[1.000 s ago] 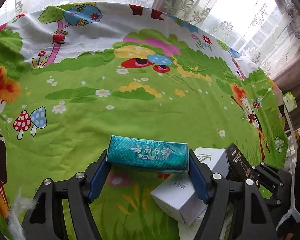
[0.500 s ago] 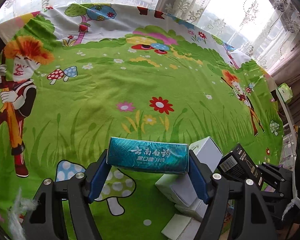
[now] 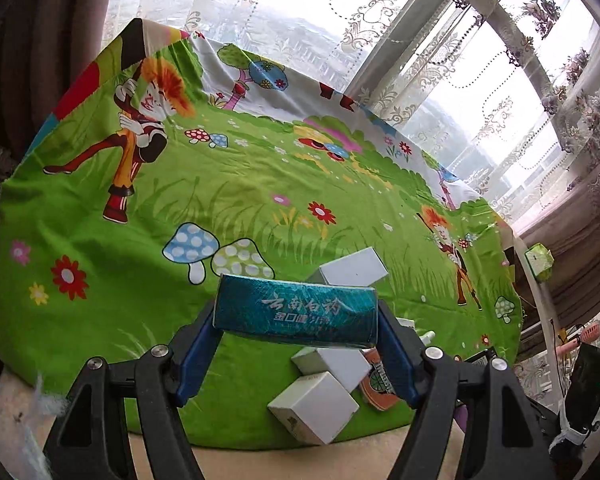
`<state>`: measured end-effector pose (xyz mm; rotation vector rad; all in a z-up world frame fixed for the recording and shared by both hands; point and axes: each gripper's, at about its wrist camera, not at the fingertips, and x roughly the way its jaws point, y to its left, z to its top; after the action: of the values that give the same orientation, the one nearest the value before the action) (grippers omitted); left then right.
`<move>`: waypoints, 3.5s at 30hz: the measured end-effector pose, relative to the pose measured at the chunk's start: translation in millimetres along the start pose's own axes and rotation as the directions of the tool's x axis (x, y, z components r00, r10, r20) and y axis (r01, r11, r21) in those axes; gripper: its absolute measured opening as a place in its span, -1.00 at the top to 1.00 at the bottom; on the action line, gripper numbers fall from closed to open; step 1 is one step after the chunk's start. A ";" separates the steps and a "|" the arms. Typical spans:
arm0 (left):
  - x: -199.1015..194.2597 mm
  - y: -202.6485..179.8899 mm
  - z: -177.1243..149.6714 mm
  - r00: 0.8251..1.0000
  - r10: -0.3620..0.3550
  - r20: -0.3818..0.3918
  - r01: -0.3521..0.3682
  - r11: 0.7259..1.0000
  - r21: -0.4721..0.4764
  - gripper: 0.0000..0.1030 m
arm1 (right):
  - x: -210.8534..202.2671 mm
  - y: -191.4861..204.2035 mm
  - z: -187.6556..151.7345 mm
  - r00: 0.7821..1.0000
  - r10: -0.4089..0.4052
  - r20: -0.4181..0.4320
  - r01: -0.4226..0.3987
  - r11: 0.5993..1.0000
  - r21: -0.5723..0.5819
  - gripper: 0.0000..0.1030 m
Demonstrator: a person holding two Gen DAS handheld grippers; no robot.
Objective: Organize rigid objects
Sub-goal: 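Carry the teal pack and black box into the storage box and release, then move both tools back toward the white boxes and brush toy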
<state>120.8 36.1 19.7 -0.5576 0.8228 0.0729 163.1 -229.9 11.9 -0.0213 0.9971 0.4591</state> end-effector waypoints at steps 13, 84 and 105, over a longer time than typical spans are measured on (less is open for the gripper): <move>-24.7 -65.9 -62.7 0.993 -0.083 -0.087 0.093 0.989 0.114 -0.43 | -66.6 -36.3 -65.7 0.996 -0.080 0.044 0.076 0.993 0.091 0.17; -9.9 -230.9 -144.6 0.908 -0.249 -0.337 0.401 0.748 0.529 -0.63 | -150.7 -157.6 -119.2 0.938 -0.341 0.062 0.305 0.898 0.316 -0.30; -23.6 -81.3 -70.8 0.978 -0.134 -0.158 0.175 0.944 0.281 -0.60 | -81.4 -50.4 -72.9 0.989 -0.143 0.028 0.139 0.983 0.117 -0.31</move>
<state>79.0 -65.0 33.8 -0.3457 0.9011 -0.2325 86.6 -321.4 28.3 0.0195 0.9776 0.2716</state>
